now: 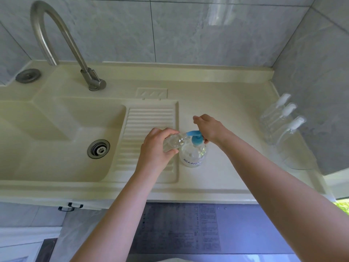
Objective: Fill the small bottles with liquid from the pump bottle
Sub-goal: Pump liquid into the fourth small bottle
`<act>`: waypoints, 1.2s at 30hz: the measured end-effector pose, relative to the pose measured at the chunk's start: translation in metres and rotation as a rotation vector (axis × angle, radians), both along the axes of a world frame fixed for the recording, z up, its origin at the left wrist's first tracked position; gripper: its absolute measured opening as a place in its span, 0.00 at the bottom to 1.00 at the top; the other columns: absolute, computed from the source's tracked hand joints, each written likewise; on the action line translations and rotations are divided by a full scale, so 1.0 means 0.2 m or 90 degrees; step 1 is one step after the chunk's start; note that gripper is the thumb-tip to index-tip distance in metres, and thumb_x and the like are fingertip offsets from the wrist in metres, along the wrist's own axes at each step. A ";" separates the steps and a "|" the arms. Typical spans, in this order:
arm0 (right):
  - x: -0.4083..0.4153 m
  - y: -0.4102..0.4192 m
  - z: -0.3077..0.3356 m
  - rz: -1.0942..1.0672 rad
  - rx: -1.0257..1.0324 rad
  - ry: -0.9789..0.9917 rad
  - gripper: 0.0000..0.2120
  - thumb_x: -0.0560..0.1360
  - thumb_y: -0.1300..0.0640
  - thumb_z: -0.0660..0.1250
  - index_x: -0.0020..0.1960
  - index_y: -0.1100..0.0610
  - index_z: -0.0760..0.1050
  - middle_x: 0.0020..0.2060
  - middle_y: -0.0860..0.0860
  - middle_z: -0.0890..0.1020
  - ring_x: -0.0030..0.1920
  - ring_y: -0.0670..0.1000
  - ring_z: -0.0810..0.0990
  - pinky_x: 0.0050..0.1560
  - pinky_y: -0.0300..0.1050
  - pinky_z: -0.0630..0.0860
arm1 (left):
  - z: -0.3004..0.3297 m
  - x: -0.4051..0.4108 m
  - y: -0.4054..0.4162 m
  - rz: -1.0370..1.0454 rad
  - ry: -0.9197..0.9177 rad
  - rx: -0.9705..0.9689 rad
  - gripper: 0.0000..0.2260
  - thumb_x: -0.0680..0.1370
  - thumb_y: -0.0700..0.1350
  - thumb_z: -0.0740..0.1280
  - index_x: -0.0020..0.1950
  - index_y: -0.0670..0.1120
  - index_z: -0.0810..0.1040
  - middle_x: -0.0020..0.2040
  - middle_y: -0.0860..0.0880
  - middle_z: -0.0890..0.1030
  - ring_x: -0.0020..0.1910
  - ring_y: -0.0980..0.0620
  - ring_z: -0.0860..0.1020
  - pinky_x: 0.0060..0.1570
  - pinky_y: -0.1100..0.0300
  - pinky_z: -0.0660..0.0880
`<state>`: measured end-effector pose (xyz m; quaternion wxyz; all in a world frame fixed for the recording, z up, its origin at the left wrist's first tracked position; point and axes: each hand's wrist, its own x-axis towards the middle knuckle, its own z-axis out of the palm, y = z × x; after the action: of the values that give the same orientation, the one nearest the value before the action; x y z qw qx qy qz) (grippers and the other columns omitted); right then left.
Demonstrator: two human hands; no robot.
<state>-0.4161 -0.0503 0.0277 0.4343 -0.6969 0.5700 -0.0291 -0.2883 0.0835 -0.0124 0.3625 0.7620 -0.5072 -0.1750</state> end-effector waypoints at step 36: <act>0.04 0.05 -0.07 -0.020 -0.129 -0.029 0.15 0.81 0.58 0.50 0.60 0.58 0.72 0.49 0.62 0.80 0.48 0.65 0.79 0.50 0.59 0.79 | -0.02 0.01 0.01 0.010 0.021 0.001 0.23 0.66 0.41 0.78 0.57 0.58 0.80 0.50 0.52 0.75 0.52 0.51 0.76 0.58 0.53 0.74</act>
<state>-0.4085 -0.0402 0.0136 0.3739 -0.7277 0.5646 -0.1095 -0.2860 0.0846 -0.0165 0.3717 0.7631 -0.4950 -0.1855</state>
